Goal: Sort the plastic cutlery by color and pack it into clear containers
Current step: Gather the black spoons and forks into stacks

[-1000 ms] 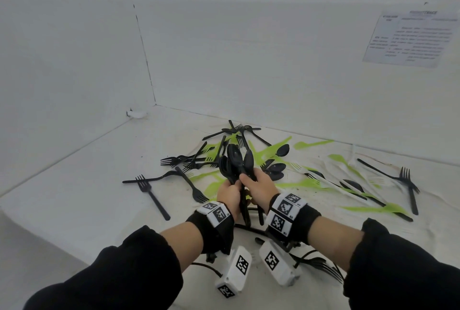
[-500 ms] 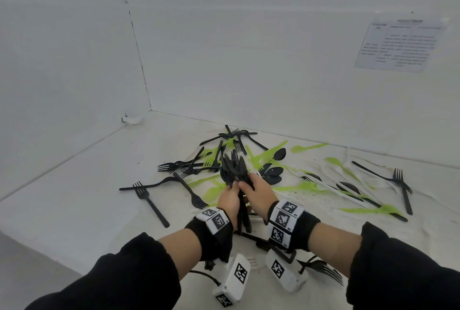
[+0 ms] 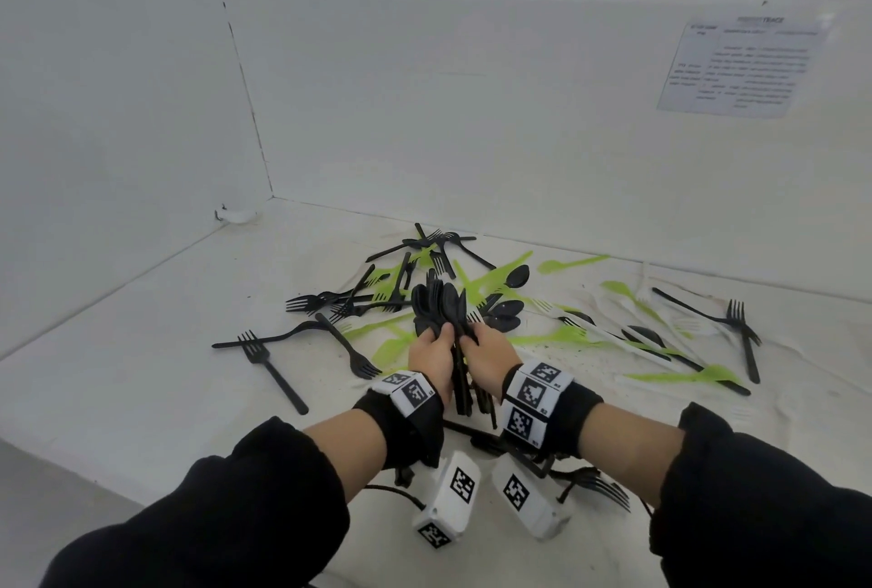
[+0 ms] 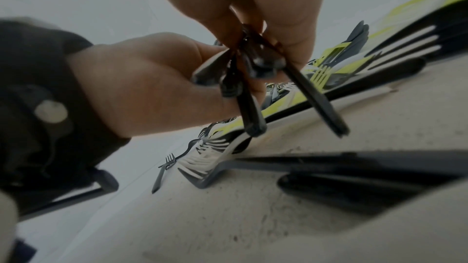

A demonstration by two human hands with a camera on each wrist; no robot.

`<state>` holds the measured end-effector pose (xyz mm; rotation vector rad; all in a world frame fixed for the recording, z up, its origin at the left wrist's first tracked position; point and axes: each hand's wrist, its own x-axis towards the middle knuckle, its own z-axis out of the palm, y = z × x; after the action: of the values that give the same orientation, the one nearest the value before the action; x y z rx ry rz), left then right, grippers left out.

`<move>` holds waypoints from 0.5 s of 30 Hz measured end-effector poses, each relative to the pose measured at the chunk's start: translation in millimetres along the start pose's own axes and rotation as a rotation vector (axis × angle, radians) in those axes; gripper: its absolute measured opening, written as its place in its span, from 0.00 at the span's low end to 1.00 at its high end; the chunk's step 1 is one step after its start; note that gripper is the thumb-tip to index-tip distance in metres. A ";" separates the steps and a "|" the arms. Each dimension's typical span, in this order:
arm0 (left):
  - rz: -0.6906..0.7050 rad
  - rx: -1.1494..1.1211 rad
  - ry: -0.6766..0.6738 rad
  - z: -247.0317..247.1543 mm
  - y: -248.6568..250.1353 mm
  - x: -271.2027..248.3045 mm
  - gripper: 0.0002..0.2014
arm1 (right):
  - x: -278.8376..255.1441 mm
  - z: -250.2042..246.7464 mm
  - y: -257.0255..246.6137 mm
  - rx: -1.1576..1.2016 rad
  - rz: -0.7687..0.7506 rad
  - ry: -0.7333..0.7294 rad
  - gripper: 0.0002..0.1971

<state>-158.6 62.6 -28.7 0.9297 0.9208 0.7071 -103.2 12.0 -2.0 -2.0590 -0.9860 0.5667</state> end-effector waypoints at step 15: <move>0.015 -0.055 -0.064 14.7 -5.2 -13.0 0.12 | -2.7 -34.3 17.8 0.107 -0.066 0.006 0.15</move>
<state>-150.7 44.4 -24.6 0.9066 0.8348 0.7076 -74.2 -12.7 4.8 -1.9260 -0.9951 0.5659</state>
